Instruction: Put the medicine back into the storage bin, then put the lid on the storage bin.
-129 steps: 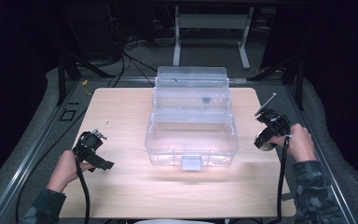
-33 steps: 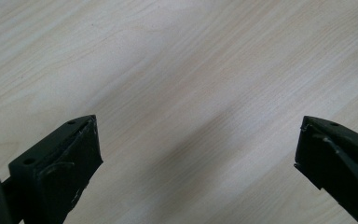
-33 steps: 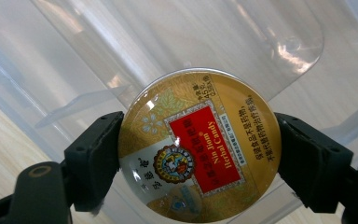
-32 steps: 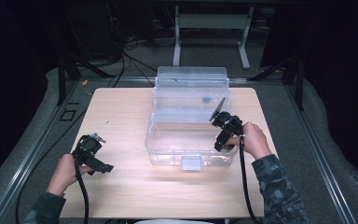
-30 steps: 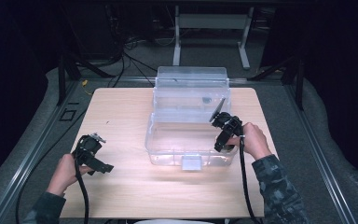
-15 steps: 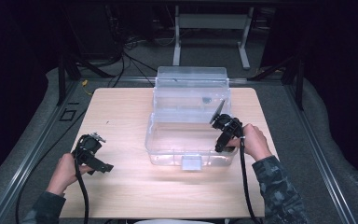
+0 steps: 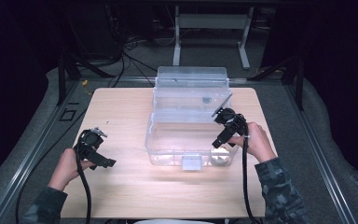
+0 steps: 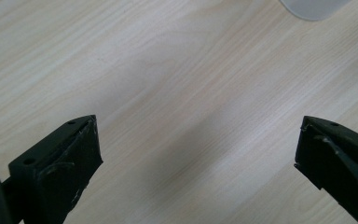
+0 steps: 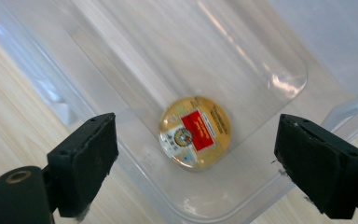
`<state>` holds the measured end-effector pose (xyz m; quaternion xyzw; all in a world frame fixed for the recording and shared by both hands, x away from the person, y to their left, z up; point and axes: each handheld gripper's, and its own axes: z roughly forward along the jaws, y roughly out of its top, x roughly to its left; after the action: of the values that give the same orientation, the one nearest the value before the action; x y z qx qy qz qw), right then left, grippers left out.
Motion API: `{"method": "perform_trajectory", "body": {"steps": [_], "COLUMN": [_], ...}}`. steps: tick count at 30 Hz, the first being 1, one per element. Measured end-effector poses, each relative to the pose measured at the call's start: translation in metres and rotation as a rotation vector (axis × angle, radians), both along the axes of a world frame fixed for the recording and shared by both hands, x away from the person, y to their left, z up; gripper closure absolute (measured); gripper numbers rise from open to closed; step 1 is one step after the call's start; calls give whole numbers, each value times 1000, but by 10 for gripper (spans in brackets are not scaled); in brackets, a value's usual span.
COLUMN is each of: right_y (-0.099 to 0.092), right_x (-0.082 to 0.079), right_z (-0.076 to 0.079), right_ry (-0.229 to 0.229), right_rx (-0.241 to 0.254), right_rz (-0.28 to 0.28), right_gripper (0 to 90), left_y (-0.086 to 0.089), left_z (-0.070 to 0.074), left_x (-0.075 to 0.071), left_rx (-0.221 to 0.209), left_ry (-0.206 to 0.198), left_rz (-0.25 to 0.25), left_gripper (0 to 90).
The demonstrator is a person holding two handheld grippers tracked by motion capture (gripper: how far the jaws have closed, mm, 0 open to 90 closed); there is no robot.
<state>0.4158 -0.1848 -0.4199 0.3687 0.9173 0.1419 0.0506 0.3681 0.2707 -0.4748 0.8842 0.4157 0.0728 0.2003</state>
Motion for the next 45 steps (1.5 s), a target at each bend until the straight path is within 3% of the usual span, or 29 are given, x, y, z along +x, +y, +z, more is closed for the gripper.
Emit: {"method": "perform_trajectory", "body": {"steps": [2, 3, 7, 11, 22, 23, 31, 32, 34, 38, 45], "right_y": [-7, -8, -10, -12, -17, -18, -16, -14, -13, -13, -12], "right_x": [-9, -12, -22, -31, -47, -48, -51, -51, -52, -53, -54], "right_z": [7, 9, 12, 11, 14, 11, 7, 5, 4, 1, -4], "right_ry": [-39, -52, -69, -103, -159, -164, -171, -168, -169, -167, -169], "right_rx": [96, 105, 124, 166, 206, 228, 243, 234, 231, 227, 250], "right_rz": [-4, -4, -1, 15, 18, 22, 16, 22, 21, 25, 18], "right_gripper": [134, 135, 135, 134, 143, 146, 149, 148, 149, 152, 166], "left_y": [-1, -1, -4, -16, -49, -51, -72, -78, -81, -96, -116], "left_z": [11, 23, 37, 51, 73, 75, 90, 95, 96, 103, 110], "left_x": [1, 3, 10, 26, 54, 56, 79, 85, 88, 97, 115], "left_rx": [4, -9, -29, -58, -82, -88, -114, -140, -148, -132, -152], "left_ry": [-15, -42, -50, -65, -90, -94, -113, -122, -123, -138, -153], "left_rz": [-2, 6, 4, -10, -63, -68, -92, -97, -102, -116, -135], "left_gripper": [1, 1, 1, 1, 1, 1, 1, 1, 1, 1, 1]}}
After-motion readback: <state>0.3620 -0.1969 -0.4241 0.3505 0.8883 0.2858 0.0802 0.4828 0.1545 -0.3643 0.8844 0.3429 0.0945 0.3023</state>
